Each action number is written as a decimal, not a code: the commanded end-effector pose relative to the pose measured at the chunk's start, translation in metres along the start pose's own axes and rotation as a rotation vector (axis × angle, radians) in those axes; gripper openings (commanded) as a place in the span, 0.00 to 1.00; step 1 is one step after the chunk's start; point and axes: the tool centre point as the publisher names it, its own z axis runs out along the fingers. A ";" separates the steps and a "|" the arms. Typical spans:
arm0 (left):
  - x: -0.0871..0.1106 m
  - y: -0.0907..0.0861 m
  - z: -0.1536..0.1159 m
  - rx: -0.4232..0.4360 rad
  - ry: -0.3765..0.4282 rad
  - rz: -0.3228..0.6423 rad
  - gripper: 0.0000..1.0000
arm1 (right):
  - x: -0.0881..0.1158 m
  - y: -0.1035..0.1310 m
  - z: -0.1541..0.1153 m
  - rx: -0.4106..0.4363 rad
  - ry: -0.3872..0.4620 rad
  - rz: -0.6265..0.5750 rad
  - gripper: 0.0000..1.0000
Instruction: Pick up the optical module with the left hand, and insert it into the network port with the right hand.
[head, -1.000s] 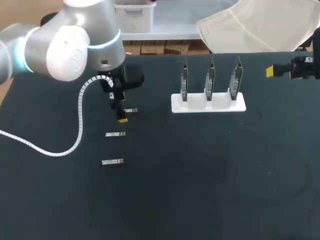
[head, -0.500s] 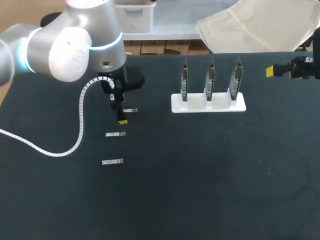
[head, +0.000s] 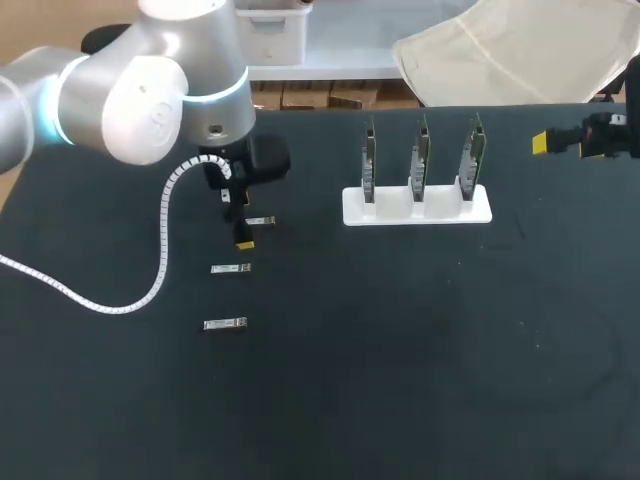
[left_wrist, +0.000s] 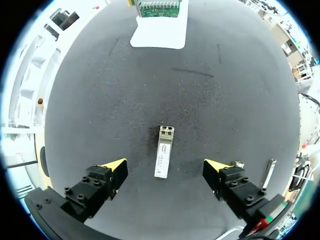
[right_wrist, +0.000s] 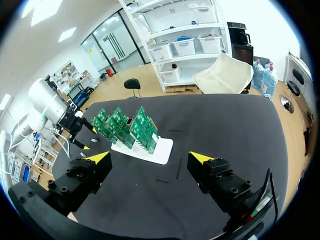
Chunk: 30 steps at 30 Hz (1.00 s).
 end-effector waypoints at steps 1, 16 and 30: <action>-0.002 0.004 0.000 0.015 0.006 -0.002 1.00 | 0.000 0.002 -0.001 0.007 0.000 0.001 1.00; -0.001 0.004 -0.001 0.010 -0.015 0.015 0.00 | 0.000 0.002 -0.001 0.007 0.000 0.001 1.00; -0.001 0.007 -0.020 -0.013 -0.097 -0.034 0.00 | 0.000 0.002 -0.001 0.007 0.000 0.001 1.00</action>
